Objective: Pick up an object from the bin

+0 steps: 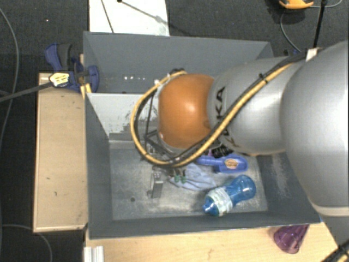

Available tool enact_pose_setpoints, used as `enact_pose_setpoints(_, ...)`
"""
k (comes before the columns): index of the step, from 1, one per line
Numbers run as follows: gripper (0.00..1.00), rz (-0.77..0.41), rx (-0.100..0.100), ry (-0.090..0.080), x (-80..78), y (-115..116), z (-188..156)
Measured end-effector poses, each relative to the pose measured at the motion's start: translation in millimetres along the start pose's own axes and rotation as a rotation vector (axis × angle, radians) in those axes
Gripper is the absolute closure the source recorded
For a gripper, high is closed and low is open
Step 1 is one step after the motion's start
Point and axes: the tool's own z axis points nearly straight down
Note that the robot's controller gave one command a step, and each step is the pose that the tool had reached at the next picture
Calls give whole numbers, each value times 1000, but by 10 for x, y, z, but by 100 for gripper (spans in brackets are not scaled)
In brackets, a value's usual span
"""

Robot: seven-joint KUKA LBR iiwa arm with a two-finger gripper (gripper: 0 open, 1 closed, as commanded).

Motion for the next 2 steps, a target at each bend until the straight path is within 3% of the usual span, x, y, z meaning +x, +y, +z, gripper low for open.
enact_pose_setpoints(1,0,6,-2,-8,-19,-10,-47)
enact_pose_setpoints(2,0,-262,-4,-10,-289,-423,348)
